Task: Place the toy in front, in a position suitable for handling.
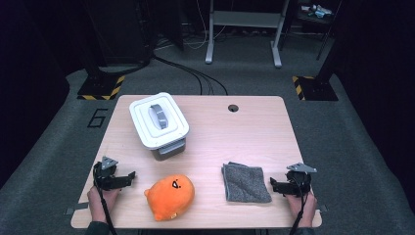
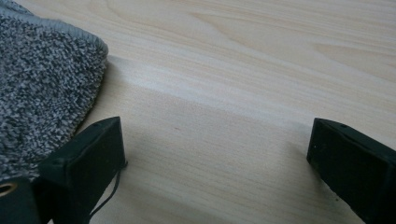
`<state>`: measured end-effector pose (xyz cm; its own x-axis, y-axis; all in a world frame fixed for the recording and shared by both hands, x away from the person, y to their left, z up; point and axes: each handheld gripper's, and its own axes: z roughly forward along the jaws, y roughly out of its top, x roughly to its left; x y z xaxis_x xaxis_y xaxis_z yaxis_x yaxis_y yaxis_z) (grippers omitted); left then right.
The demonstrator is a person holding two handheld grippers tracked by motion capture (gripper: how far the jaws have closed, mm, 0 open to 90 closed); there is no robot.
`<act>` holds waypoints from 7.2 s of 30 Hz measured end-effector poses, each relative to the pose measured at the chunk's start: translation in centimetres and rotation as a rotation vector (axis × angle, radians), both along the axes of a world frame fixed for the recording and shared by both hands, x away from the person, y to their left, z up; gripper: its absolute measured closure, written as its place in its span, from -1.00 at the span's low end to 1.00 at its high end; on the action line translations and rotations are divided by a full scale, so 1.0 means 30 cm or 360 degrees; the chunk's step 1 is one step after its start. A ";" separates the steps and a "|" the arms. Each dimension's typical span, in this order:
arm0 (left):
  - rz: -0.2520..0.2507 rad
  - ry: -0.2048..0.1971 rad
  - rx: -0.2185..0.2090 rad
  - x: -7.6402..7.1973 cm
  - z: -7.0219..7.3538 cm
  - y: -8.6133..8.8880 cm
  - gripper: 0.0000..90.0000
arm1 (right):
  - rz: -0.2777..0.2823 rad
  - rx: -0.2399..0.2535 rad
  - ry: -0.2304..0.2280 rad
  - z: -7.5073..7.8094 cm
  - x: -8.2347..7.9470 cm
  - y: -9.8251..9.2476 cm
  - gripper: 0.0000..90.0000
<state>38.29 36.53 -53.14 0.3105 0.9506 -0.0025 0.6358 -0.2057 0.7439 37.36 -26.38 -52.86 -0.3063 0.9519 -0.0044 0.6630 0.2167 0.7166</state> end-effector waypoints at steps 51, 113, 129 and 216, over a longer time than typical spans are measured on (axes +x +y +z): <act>-0.0028 0.0022 0.0008 0.000 0.003 0.002 -0.77 | 0.0205 0.0155 -0.0037 0.129 -0.040 0.131 -0.95; -0.0011 0.0004 -0.0004 0.001 0.000 -0.001 -0.76 | 0.0402 0.0003 0.0043 0.074 -0.047 0.354 0.61; -0.0012 0.0002 -0.0003 0.001 0.000 -0.001 -0.76 | 0.0348 -0.0002 -0.0056 0.140 -0.037 0.293 0.61; -0.0013 0.0002 -0.0001 0.001 0.000 0.000 -0.76 | -0.0135 0.0052 0.0044 0.092 0.316 -0.003 0.34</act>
<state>38.33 36.52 -53.15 0.3180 0.9481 -0.0035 0.6349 -0.2102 0.7434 46.83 -26.46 -50.09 -0.2240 0.9740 0.0344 0.6975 0.1356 0.7037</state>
